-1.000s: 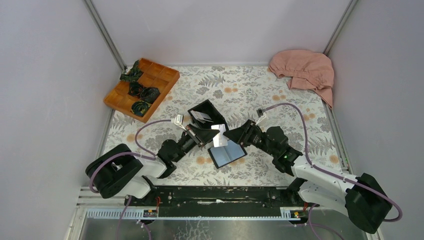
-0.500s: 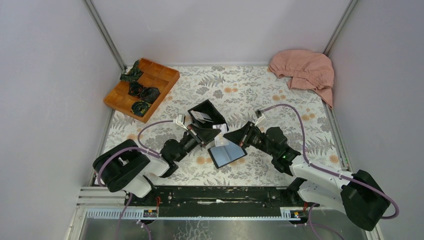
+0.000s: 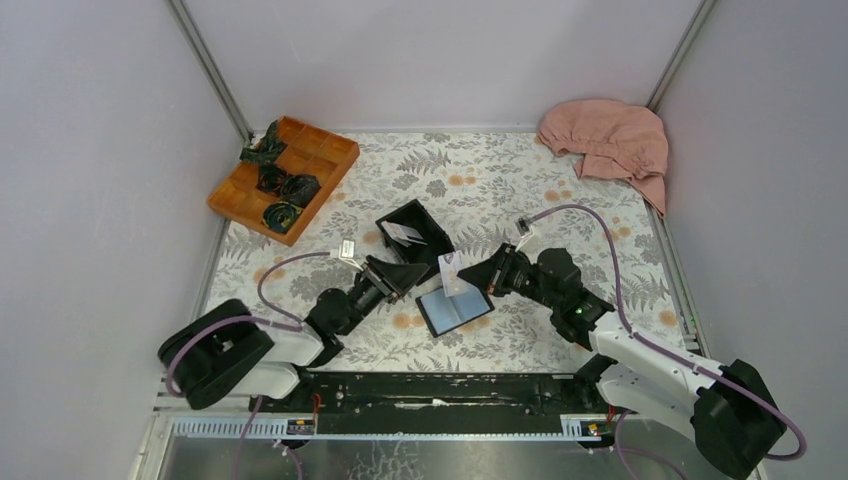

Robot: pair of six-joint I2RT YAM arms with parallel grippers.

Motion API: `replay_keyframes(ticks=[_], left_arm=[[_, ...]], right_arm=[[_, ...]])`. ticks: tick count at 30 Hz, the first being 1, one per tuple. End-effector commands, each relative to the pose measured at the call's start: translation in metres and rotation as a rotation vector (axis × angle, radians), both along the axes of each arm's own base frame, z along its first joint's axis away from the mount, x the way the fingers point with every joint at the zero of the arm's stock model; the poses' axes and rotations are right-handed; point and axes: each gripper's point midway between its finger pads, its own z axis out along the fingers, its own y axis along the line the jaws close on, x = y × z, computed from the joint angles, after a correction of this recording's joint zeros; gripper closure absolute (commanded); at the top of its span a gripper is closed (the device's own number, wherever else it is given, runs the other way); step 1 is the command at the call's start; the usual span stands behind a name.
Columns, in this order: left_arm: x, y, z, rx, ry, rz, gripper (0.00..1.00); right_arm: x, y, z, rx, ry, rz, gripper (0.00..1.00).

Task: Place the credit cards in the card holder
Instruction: Pick up the credit card from the storage box, then insert the credit card into the card holder.

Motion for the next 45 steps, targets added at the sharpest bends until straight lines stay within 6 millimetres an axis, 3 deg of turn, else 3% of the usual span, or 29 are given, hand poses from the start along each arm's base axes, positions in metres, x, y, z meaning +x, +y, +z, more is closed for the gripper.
replay_keyframes(ticks=[1,11,16,22,32,45], left_arm=[[0.007,0.015,-0.024,0.142,0.030,0.091,0.46],[-0.010,0.024,-0.084,0.469,0.163,0.111,0.60],[-0.019,0.018,-0.107,0.549,0.207,0.083,0.67],[-0.024,0.006,-0.120,0.608,0.227,0.045,0.70],[-0.026,-0.009,-0.136,0.674,0.255,0.012,0.72],[-0.030,-0.008,-0.144,0.756,0.291,0.016,0.74]], right_arm=[[0.003,-0.006,0.003,-0.114,-0.046,0.023,1.00],[-0.009,-0.004,-0.061,-0.304,0.067,0.165,1.00],[-0.009,-0.006,-0.081,-0.341,0.089,0.190,1.00],[-0.006,-0.010,-0.101,-0.357,0.115,0.187,1.00],[0.002,-0.015,-0.114,-0.349,0.134,0.177,1.00],[0.007,-0.011,-0.124,-0.333,0.148,0.187,1.00]])
